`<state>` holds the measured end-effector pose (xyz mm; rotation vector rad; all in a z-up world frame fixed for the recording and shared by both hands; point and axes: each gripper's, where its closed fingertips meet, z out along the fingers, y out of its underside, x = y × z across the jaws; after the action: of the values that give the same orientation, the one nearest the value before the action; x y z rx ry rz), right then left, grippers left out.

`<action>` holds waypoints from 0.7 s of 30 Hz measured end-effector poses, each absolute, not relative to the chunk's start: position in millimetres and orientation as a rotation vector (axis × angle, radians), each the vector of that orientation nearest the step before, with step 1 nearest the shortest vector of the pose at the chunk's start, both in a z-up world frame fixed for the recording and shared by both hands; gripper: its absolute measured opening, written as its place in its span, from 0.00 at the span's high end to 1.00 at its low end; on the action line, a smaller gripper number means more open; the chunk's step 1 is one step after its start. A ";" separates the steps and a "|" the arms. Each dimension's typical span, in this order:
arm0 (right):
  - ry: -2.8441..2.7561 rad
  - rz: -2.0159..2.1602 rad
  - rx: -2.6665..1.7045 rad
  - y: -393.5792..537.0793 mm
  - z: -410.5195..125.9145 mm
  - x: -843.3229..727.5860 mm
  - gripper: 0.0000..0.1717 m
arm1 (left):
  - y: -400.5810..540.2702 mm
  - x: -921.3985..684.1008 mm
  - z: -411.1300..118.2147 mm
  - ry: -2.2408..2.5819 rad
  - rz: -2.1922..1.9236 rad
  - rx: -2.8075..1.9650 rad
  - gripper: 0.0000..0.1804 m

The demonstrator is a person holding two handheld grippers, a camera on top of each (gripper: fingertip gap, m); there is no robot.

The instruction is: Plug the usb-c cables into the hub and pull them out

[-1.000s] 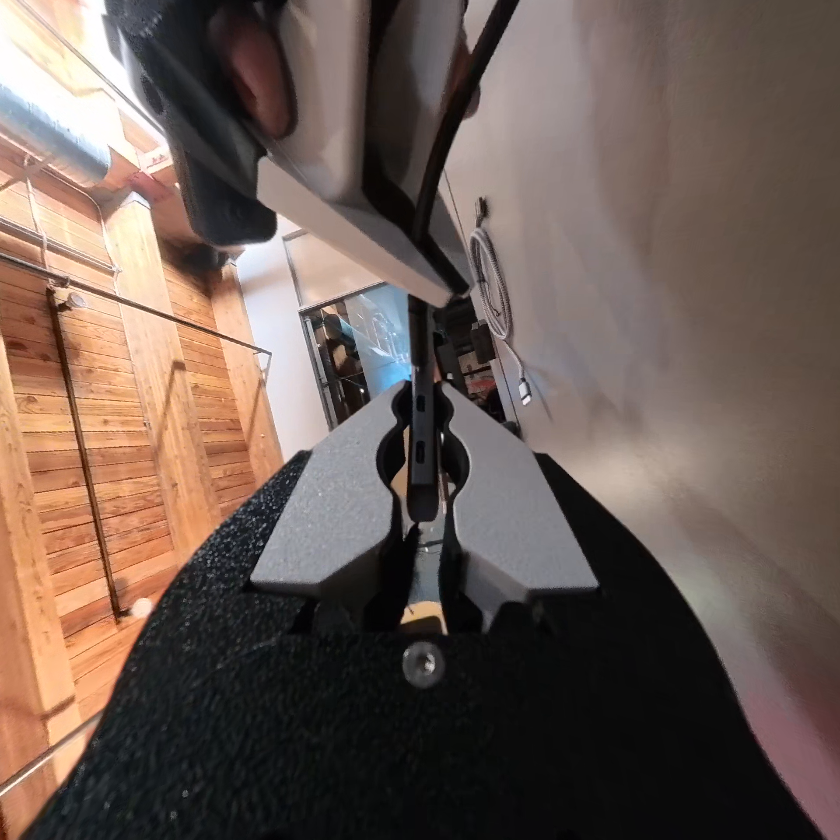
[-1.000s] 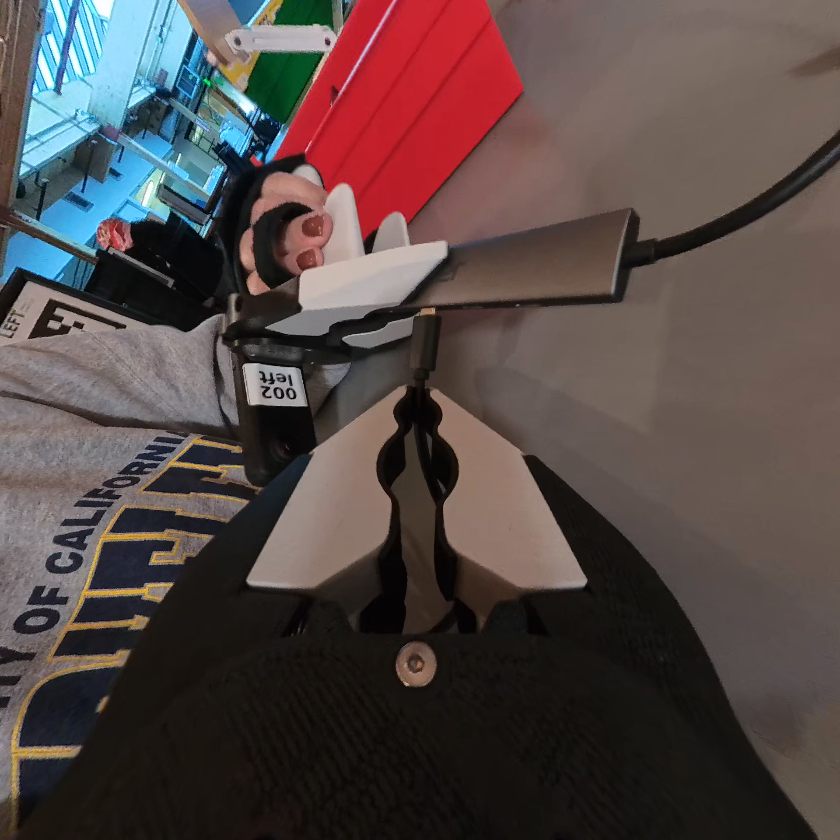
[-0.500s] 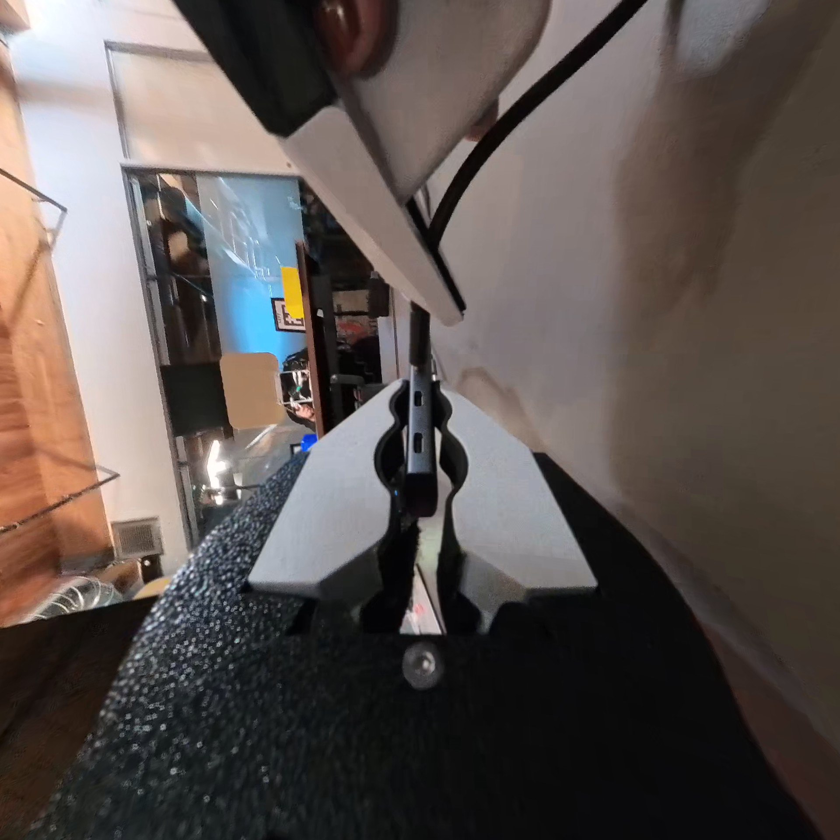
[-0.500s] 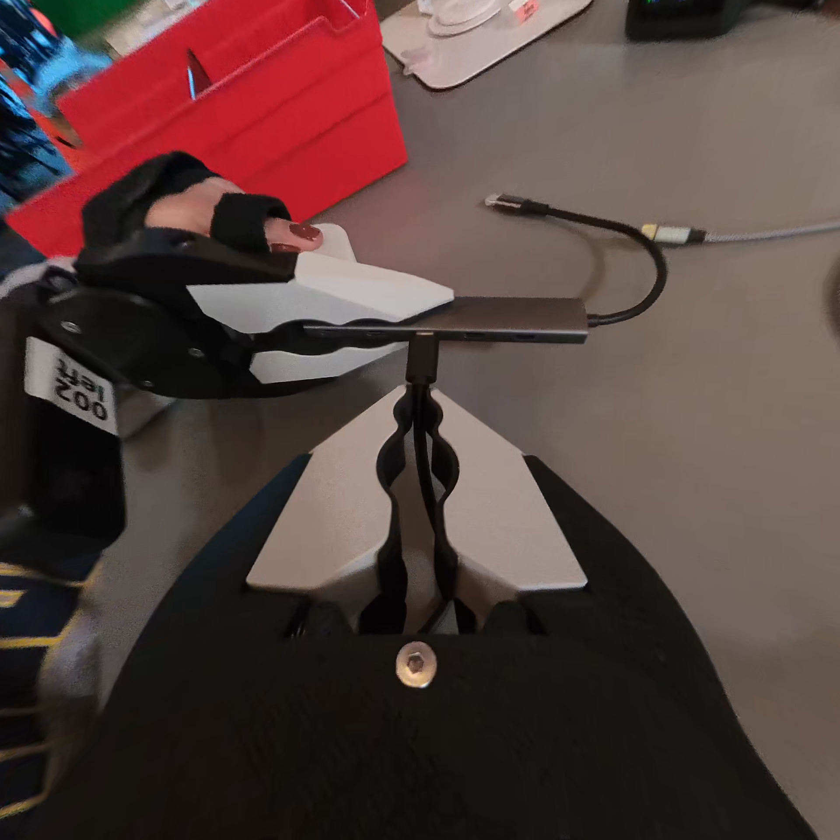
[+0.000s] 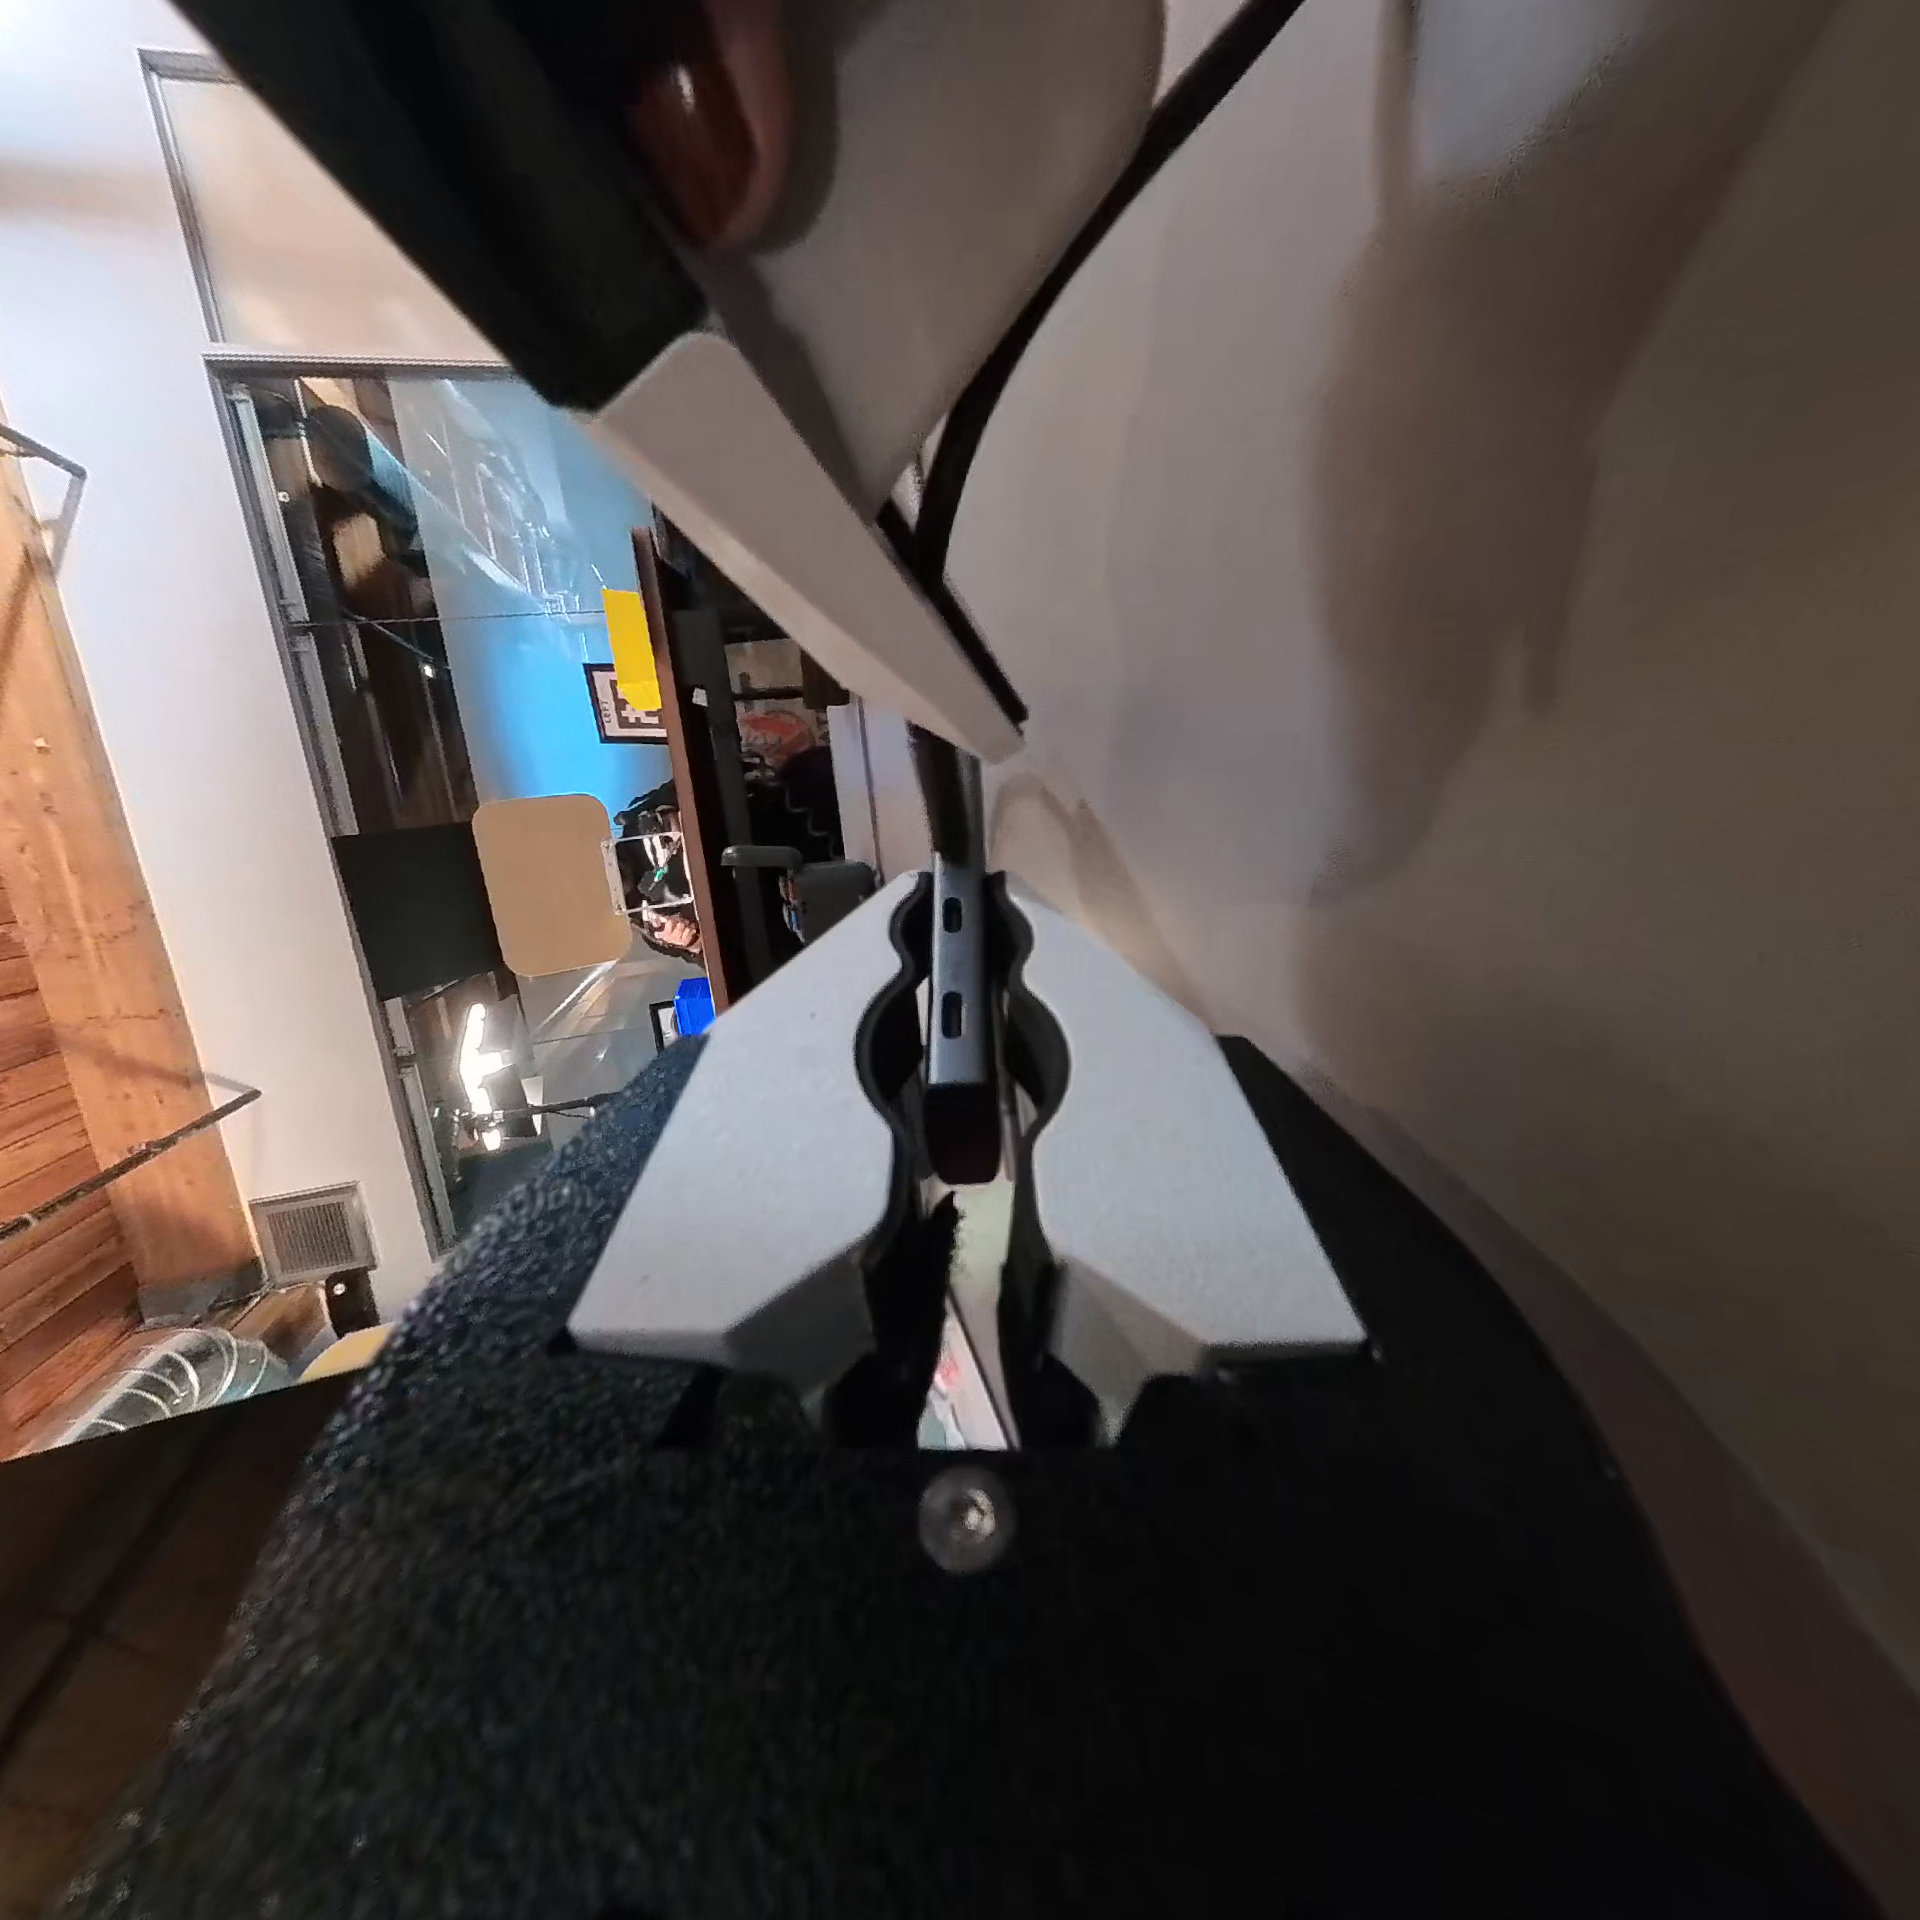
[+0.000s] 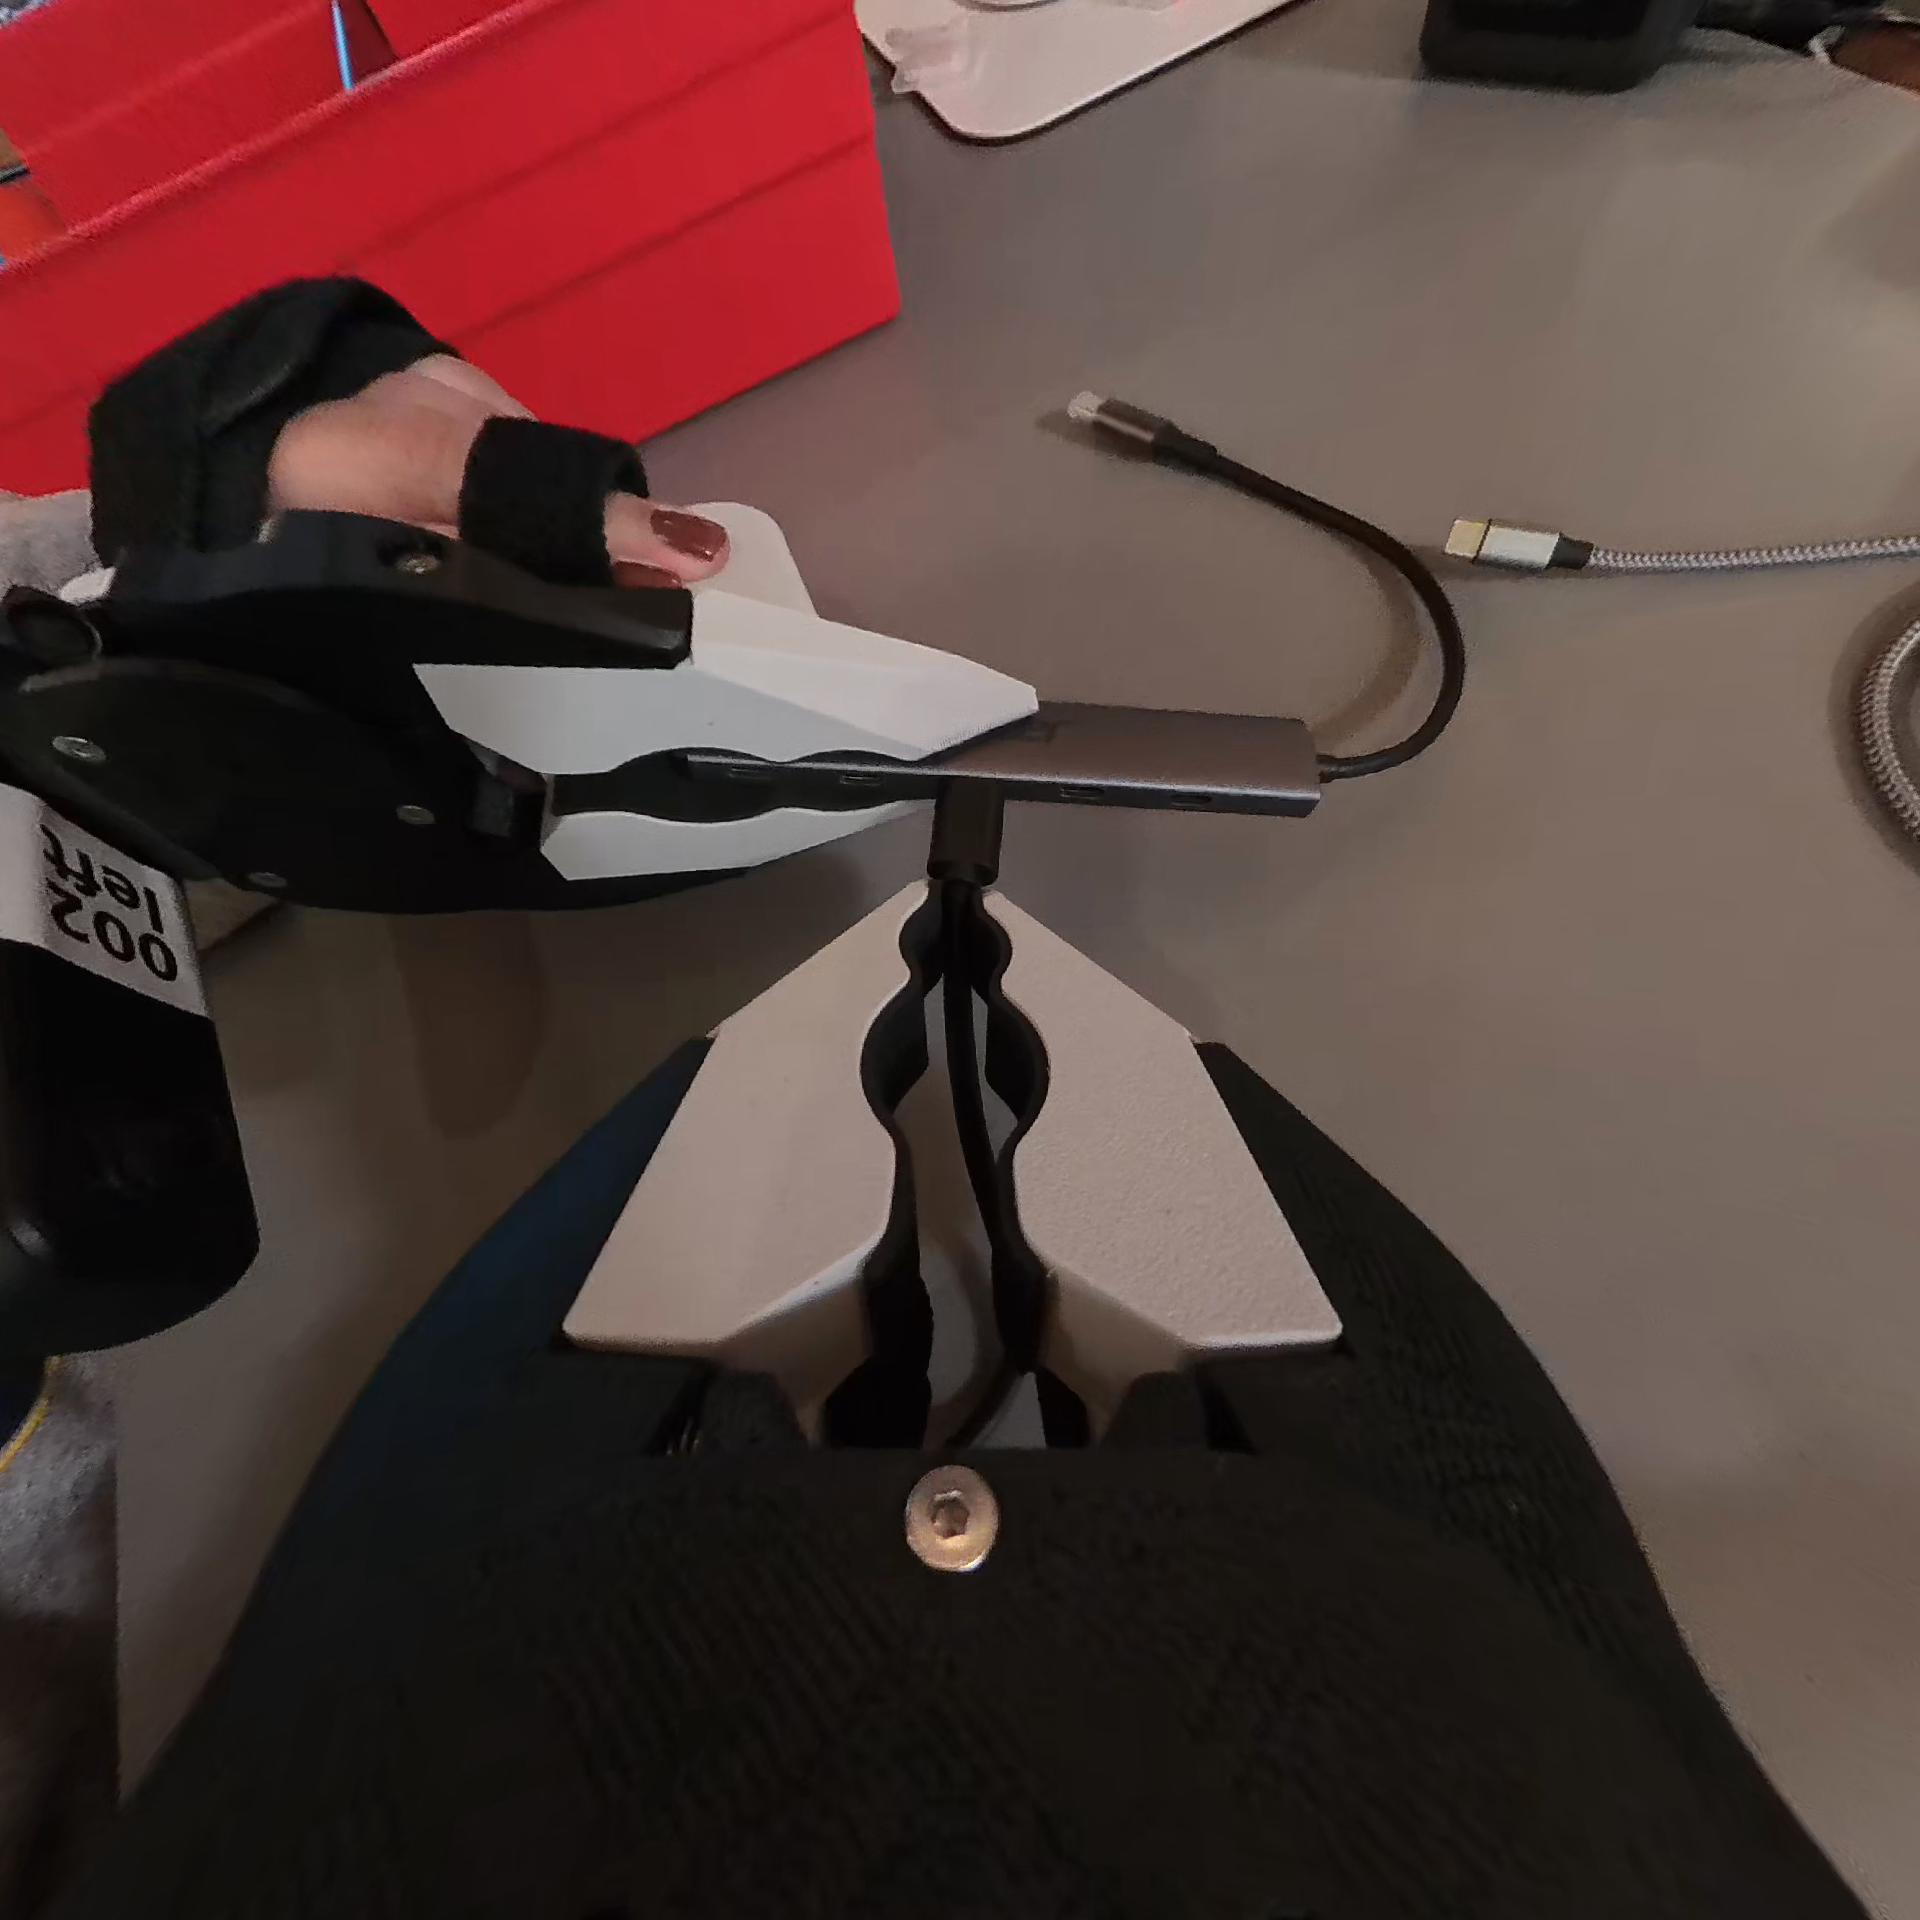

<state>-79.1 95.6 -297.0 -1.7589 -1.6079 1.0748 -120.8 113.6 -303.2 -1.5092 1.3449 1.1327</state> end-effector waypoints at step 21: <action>-1.394 0.745 -1.386 159.2 -251.6 -56.9 0.78 | 124.5 -145.3 -301.6 1.157 0.940 -1.640 0.96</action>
<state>-56.9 159.2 -251.6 -1.3856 -1.3937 0.7448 -145.3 124.5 -301.6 -1.6397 1.1570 0.9397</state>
